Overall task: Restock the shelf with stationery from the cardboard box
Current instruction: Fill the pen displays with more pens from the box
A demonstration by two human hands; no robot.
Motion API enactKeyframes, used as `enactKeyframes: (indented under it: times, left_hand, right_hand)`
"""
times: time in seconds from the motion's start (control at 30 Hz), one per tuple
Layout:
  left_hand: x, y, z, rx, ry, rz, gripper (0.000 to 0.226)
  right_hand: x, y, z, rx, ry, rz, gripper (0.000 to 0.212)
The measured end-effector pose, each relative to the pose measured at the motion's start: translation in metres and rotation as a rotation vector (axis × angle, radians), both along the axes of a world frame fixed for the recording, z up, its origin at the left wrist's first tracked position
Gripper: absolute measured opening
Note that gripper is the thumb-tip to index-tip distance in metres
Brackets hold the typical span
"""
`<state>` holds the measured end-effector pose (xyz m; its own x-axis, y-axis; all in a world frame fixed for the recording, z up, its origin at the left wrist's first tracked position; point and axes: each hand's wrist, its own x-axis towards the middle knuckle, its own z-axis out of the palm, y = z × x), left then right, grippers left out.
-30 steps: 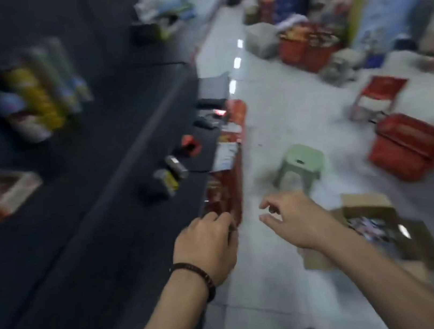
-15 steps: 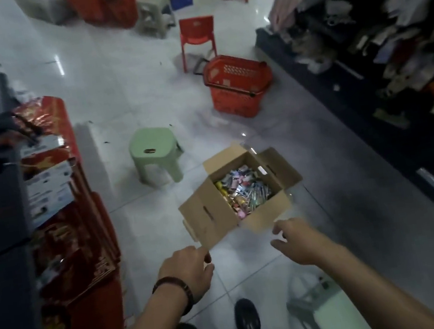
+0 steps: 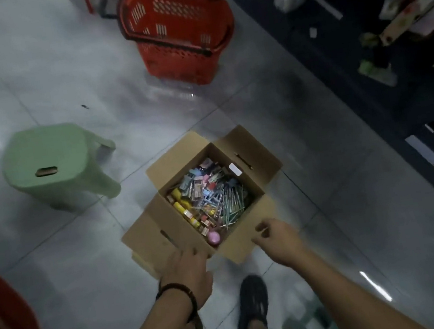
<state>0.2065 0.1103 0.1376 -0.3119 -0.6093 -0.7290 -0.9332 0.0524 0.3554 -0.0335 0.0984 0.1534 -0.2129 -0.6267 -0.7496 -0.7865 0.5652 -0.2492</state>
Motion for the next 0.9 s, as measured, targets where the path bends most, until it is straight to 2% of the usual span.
enactKeyframes:
  times: [0.17, 0.3, 0.43, 0.53, 0.63, 0.9]
  left_hand:
    - [-0.052, -0.07, -0.156, -0.028, 0.016, 0.013, 0.039]
    - [-0.072, -0.092, -0.287, -0.056, -0.104, -0.014, 0.068]
    - [-0.071, -0.078, -0.385, -0.13, -0.182, -0.042, 0.078]
    - [-0.063, -0.062, -0.422, -0.181, -0.192, -0.068, 0.084]
    - [-0.061, -0.056, -0.431, -0.249, -0.184, -0.085, 0.081]
    - [-0.061, -0.052, -0.435, -0.319, -0.172, -0.041, 0.069]
  right_hand:
    - [-0.014, -0.08, -0.186, -0.001, 0.015, -0.151, 0.041]
    - [-0.023, -0.123, -0.332, 0.05, 0.043, -0.327, 0.065]
    - [-0.022, -0.135, -0.43, 0.101, 0.111, -0.489, 0.084]
    - [-0.016, -0.135, -0.472, 0.124, 0.153, -0.521, 0.1]
    - [-0.013, -0.132, -0.487, 0.133, 0.261, -0.391, 0.106]
    - [-0.021, -0.126, -0.504, 0.125, 0.338, -0.112, 0.065]
